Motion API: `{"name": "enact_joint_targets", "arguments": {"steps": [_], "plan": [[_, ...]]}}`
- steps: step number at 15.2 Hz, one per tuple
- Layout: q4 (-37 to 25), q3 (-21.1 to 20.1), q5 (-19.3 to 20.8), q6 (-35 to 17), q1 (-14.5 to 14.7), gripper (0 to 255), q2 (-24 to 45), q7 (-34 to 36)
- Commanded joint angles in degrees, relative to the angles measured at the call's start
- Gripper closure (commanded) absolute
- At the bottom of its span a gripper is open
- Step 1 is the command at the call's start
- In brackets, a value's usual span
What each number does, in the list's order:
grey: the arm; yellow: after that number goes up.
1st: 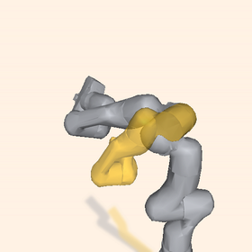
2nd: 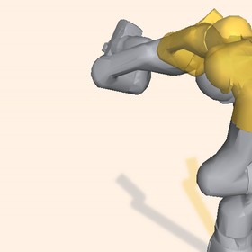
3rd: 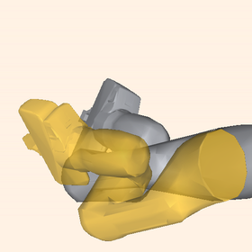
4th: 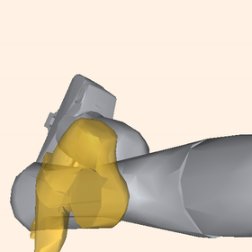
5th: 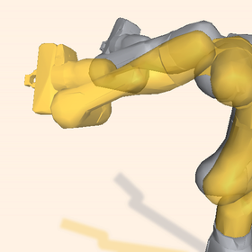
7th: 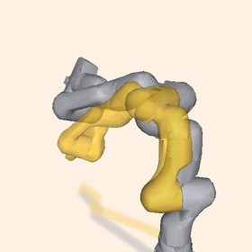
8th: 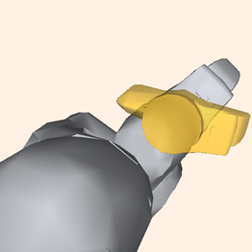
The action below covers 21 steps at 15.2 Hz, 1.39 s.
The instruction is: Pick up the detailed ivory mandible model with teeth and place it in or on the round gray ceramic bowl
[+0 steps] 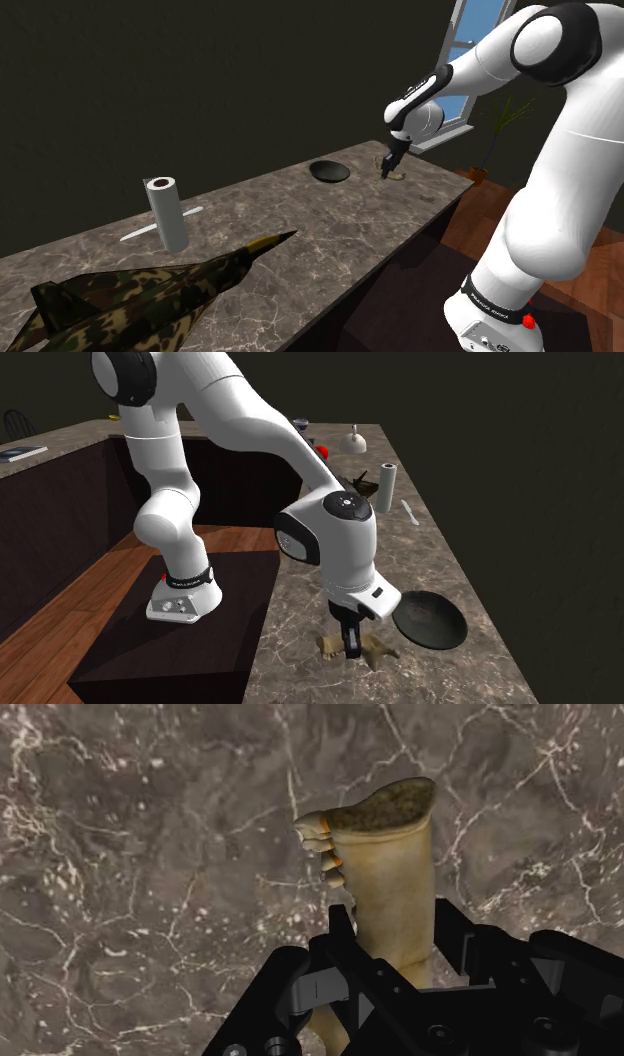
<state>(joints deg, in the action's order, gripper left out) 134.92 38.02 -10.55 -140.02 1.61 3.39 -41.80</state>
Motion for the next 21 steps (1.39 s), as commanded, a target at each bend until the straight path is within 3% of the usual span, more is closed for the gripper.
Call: {"name": "enact_joint_targets", "arguments": {"steps": [1, 7, 14, 21], "plan": [[-0.44, 0.30, 1.77, 1.54, 0.07, 255, -1.52, 1.21], [-1.92, 0.35, 5.70, 5.76, 0.10, 255, -5.30, 4.28], [-10.88, -3.84, -0.61, 7.14, 3.93, 255, 3.68, 8.55], [-23.11, -7.78, -5.42, 10.41, 5.84, 255, 13.67, 12.97]]}}
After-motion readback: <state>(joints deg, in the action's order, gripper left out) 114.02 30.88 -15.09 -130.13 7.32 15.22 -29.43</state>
